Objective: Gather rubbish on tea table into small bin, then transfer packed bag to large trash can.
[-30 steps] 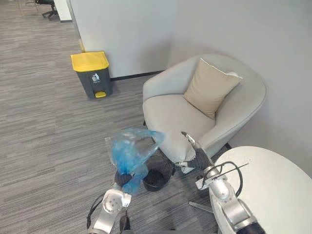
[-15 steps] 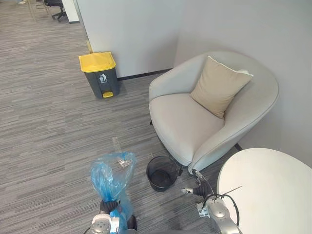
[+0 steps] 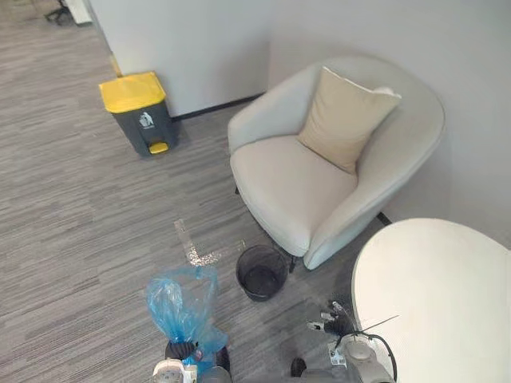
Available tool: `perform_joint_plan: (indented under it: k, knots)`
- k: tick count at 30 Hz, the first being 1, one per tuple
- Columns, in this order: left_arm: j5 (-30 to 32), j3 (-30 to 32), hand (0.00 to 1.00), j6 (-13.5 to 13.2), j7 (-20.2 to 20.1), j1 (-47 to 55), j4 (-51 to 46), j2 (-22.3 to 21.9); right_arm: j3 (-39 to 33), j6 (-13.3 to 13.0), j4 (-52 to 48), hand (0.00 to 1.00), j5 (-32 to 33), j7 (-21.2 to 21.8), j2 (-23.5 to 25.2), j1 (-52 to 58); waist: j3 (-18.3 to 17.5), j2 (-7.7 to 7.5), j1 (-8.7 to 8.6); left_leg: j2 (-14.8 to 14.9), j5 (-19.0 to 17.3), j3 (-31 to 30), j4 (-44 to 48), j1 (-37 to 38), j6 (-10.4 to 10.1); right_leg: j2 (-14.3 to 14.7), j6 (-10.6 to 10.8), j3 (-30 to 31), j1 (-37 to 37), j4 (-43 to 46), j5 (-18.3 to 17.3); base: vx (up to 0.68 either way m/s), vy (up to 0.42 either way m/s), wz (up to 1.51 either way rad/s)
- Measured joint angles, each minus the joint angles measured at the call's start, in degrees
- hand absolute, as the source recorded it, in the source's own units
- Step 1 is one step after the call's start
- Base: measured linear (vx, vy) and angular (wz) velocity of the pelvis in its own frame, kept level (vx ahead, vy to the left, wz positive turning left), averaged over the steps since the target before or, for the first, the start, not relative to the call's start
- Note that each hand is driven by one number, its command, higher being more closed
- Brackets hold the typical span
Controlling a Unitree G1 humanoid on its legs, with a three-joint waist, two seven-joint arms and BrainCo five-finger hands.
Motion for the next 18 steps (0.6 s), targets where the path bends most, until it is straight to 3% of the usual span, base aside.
perform_joint_plan:
  k: [1,3,4,5,7,9,10,11,12,13,14,16,17,18]
  knots:
    - [0.0,-0.2,1.00,0.0,0.0,-1.7,-0.2,-0.2,0.2,0.4,-1.1,0.00,0.0,-0.7,0.3,0.4,0.3,-0.37,-0.14,0.4,-1.3,-0.3,3.8,-2.9,1.1,-0.6,0.2,-1.0,-3.8,5.7,0.2,-0.07,0.011,0.04]
    - [0.0,0.0,1.00,0.0,0.2,-1.9,-1.3,-0.5,-0.1,0.5,-1.4,0.00,0.0,-1.0,0.8,0.3,0.7,-0.24,-0.01,1.6,-2.6,-0.4,6.4,-3.8,1.8,-0.7,0.4,-1.6,-3.9,7.7,-0.3,-0.06,-0.010,0.20]
    - [0.0,0.1,1.00,0.0,0.7,-2.0,-1.9,-0.8,0.1,0.6,-2.2,0.00,0.0,-1.3,1.4,0.6,1.0,-0.15,0.12,1.6,-4.0,-0.8,8.4,-4.8,2.4,-1.8,-0.3,-2.6,-5.5,16.7,-4.4,-0.06,-0.044,0.40]
    - [0.0,0.1,1.00,0.0,1.1,-1.9,-2.5,-0.9,0.2,0.5,-3.7,0.00,0.1,-1.3,2.0,1.4,0.9,-0.51,0.17,1.4,-5.1,-2.0,10.7,-5.3,2.7,-2.4,0.2,-3.3,-5.8,24.1,-7.1,-0.05,-0.052,0.51]
    - [-0.1,0.2,1.00,0.0,1.2,-0.9,-4.0,-0.9,1.1,0.2,-3.9,0.00,0.0,-1.3,2.5,1.4,0.1,-1.42,1.24,1.2,-5.7,-3.4,13.7,-7.5,2.6,-2.7,1.4,-3.4,-4.3,30.2,-10.0,-0.06,-0.102,0.41]
    - [-1.0,1.4,1.00,-0.1,1.2,-0.5,-5.5,-2.0,1.2,0.0,-4.2,0.00,0.1,-1.3,2.0,0.6,-0.6,-2.31,3.05,1.7,-5.0,-3.9,16.7,-11.3,1.6,-1.4,0.6,-3.0,-2.4,22.6,-13.0,-0.09,-0.146,0.08]
    - [-1.0,2.2,1.00,-0.1,1.3,-0.1,-6.0,-2.8,1.2,0.0,-5.2,0.00,0.1,-1.4,1.8,0.0,-0.7,-1.47,4.54,2.1,-3.8,-3.7,17.0,-13.2,0.8,-0.3,-0.8,-2.9,-2.3,18.3,-13.7,-0.14,-0.157,-0.10]
    - [-1.0,2.0,1.00,-0.1,1.9,0.1,-5.7,-4.1,1.0,-0.2,-5.6,0.00,0.1,-1.7,1.1,-1.3,0.2,0.27,4.91,2.9,-2.2,-4.8,16.6,-14.9,0.5,1.1,-2.9,-3.6,-1.7,14.0,-14.1,-0.17,-0.117,0.06]
    - [-1.1,1.7,1.00,-0.1,2.2,0.0,-5.9,-4.8,0.9,-0.2,-5.6,0.00,0.2,-1.9,0.6,-1.9,0.7,1.40,4.54,3.3,-1.1,-5.7,15.7,-15.3,0.4,1.7,-3.3,-4.8,-1.6,13.4,-13.4,-0.31,-0.131,0.73]
    - [-1.1,-0.1,1.00,-0.1,2.2,0.2,-6.1,-5.0,0.9,0.5,-5.5,0.00,0.2,-2.2,0.5,-0.6,1.1,2.87,4.16,3.3,2.9,-8.8,11.2,-14.3,-0.2,2.7,-3.9,-8.2,-0.7,13.1,-13.0,-0.36,-0.140,0.96]
    - [-1.1,-0.5,1.00,-0.2,2.3,0.5,-6.4,-5.1,0.7,0.5,-5.6,0.00,0.1,-2.7,0.5,-0.3,0.7,3.56,4.14,3.6,2.9,-9.8,8.9,-14.1,-0.5,3.3,-4.7,-10.4,-0.8,12.9,-12.6,-0.39,-0.132,1.11]
    - [-1.1,-0.6,1.00,-0.1,2.3,0.0,-6.5,-5.1,-0.1,0.6,-6.1,0.00,0.2,-3.3,1.2,-0.3,1.0,3.00,3.82,3.4,-1.1,-9.1,8.0,-14.8,-1.7,2.3,-5.7,-13.1,-0.7,10.7,-11.2,-0.20,-0.010,0.71]
    - [-1.1,-0.9,1.00,-0.2,2.3,-1.3,-7.3,-5.2,-0.9,0.5,-6.9,0.00,0.2,-3.7,1.7,-0.2,1.7,1.80,3.82,3.1,-1.9,-6.0,14.5,-16.9,-0.4,0.1,-5.9,-15.2,-1.0,10.2,-10.2,-0.14,0.062,0.65]
    - [-1.1,-1.3,1.00,-0.2,2.2,-1.6,-7.5,-5.1,-1.5,0.6,-7.6,0.00,0.2,-3.7,1.7,0.2,1.7,1.70,3.67,3.2,-2.8,-4.6,20.2,-18.0,0.8,-0.7,-5.9,-16.6,-1.3,10.2,-10.0,-0.15,0.083,0.93]
